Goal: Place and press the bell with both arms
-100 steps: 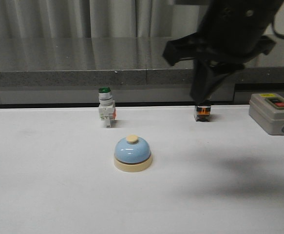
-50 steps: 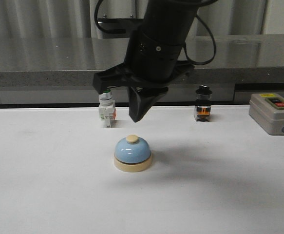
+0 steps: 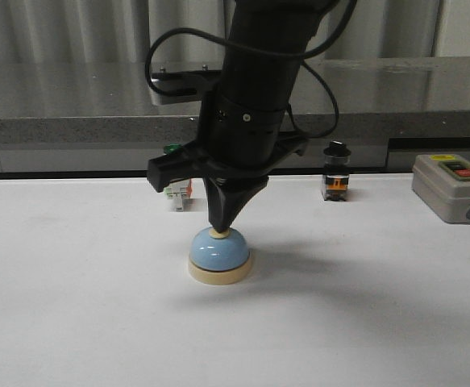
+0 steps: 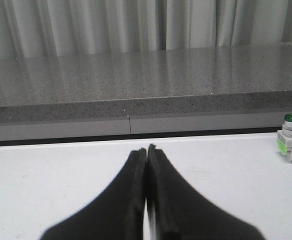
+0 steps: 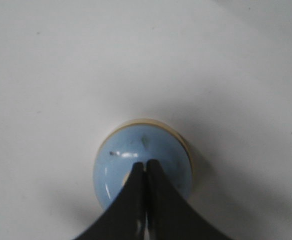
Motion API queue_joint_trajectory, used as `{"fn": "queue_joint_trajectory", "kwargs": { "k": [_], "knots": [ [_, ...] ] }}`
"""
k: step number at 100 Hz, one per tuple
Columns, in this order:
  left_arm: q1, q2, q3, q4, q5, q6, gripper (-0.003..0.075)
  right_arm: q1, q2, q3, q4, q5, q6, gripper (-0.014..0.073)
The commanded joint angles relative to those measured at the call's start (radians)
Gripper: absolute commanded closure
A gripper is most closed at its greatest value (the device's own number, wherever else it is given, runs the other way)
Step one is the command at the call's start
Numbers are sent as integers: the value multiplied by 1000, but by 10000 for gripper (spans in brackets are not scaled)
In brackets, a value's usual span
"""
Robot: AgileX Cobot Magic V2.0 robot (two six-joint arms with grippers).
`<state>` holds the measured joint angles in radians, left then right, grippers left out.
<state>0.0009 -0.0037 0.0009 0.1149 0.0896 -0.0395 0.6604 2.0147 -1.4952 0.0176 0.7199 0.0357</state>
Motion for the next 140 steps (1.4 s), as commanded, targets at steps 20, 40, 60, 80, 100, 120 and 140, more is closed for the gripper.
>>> {"fn": "queue_joint_trajectory", "kwargs": {
  "k": [20,40,60,80,100,120,140],
  "knots": [
    [0,-32,41,-9,-81,-8,740,1,-42,-37,4,30,-3,654],
    [0,-32,41,-9,-81,-8,740,-6,-132,-48,3,40,-3,654],
    [0,-32,41,-9,-81,-8,740,-63,-243,-46,-18,62,-3,654],
    [0,-32,41,-9,-81,-8,740,-154,-366,6,-61,85,-3,654],
    [0,-32,41,-9,-81,-8,740,-279,-546,174,-65,43,-3,654],
    [0,-32,41,-9,-81,-8,740,-413,-767,397,-65,-49,-3,654],
    [0,-32,41,-9,-81,-8,740,-517,-1016,605,-65,-129,-3,654]
  ]
}}
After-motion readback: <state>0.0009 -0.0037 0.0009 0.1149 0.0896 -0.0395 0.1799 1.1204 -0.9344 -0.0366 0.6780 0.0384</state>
